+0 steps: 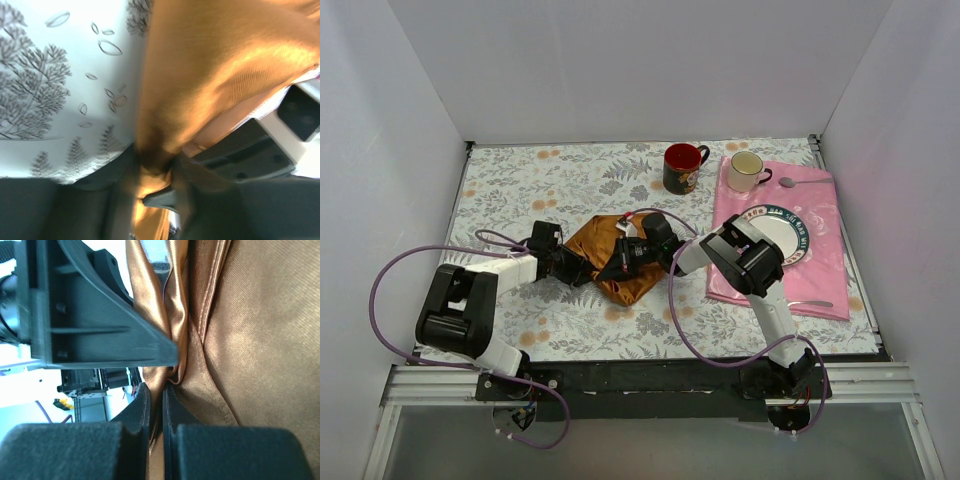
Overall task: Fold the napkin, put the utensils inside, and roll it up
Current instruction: Roll the napkin with the utensil
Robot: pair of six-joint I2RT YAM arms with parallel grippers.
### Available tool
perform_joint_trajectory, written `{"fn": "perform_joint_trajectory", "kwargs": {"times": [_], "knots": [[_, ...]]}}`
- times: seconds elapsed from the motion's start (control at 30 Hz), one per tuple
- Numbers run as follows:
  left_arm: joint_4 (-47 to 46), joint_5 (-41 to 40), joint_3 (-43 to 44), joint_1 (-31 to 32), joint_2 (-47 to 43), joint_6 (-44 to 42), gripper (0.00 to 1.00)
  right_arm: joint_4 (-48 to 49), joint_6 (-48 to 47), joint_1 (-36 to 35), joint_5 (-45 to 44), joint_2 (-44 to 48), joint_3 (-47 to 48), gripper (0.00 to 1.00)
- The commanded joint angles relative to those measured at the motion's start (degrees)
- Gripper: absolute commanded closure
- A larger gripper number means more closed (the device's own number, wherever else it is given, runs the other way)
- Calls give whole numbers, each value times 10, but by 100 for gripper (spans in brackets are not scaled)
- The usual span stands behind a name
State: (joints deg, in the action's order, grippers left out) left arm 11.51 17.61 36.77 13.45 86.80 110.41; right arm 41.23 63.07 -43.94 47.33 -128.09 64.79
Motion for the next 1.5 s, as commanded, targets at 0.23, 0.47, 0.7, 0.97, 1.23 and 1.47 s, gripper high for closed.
{"fn": "perform_joint_trajectory", "kwargs": {"times": [0.23,0.47,0.7,0.97,1.23,1.47], "knots": [[42,-115,7,8,43,-78,100,-159,-135,1,10,9,41,93],[72,-86,25,13,53,-85,100,-503,-402,0,-67,43,186,56],[102,-64,48,13,74,-107,100,-682,-565,-7,-159,89,281,22],[173,-38,107,13,122,-125,100,-600,-676,-135,-416,240,147,7],[243,-31,151,13,137,-139,100,-503,-748,-241,-692,227,85,6],[253,-19,154,13,148,-141,100,-423,-781,-270,-783,177,64,12]]}}
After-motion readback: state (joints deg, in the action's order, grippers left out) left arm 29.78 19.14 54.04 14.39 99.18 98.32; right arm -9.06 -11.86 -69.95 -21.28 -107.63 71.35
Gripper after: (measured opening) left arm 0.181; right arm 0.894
